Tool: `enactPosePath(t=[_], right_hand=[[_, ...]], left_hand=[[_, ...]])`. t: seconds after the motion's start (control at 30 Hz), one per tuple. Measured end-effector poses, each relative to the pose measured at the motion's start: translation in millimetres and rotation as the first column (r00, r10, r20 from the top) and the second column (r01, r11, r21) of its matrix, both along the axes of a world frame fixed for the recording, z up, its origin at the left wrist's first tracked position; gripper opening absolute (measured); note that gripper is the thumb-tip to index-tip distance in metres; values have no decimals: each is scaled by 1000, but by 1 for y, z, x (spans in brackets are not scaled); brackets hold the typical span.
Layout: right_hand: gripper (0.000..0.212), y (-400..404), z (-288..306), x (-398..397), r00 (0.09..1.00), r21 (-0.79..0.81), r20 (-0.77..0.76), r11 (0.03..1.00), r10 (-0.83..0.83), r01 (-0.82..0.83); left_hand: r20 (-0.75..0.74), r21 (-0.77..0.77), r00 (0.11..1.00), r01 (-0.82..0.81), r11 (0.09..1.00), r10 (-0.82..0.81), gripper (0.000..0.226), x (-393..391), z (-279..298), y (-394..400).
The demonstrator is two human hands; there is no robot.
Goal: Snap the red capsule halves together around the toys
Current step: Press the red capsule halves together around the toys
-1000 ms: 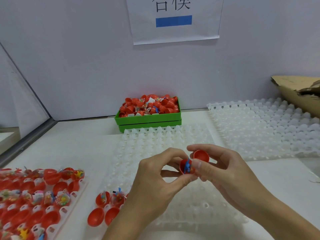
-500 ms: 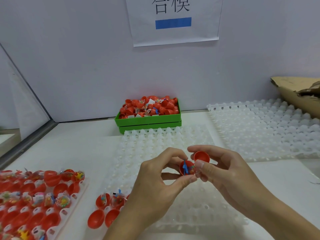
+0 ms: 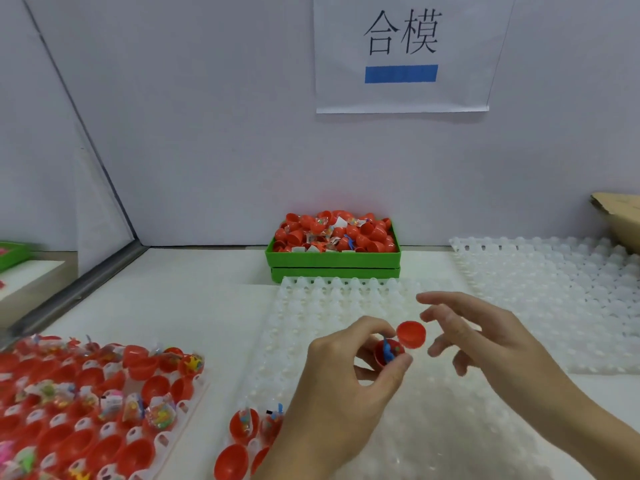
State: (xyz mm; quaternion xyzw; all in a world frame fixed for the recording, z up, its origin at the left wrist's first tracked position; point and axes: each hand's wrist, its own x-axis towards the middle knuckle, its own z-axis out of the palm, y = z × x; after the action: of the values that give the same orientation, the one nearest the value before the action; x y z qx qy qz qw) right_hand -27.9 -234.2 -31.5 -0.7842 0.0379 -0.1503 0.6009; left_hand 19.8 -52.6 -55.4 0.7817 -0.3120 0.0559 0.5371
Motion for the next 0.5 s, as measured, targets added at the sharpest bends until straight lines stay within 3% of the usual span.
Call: enactPosePath(t=[0.1, 0.2, 0.33, 0.43, 0.5], right_hand=[[12, 0, 15, 51, 998, -244, 60, 968, -37, 50], [14, 6, 33, 122, 994, -477, 105, 876, -31, 78], [22, 15, 44, 207, 991, -592, 113, 796, -73, 127], [32, 16, 42, 250, 995, -722, 50, 686, -86, 96], [27, 16, 39, 268, 996, -795, 6, 603, -90, 59]], left_hand=[[65, 20, 985, -160, 987, 158, 13, 13, -1, 9], [41, 6, 967, -251, 968, 251, 20, 22, -4, 16], [-12, 4, 960, -278, 961, 278, 50, 24, -6, 18], [-47, -6, 969, -244, 970, 244, 37, 28, -8, 18], [-48, 12, 976, -212, 977, 213, 40, 31, -8, 18]])
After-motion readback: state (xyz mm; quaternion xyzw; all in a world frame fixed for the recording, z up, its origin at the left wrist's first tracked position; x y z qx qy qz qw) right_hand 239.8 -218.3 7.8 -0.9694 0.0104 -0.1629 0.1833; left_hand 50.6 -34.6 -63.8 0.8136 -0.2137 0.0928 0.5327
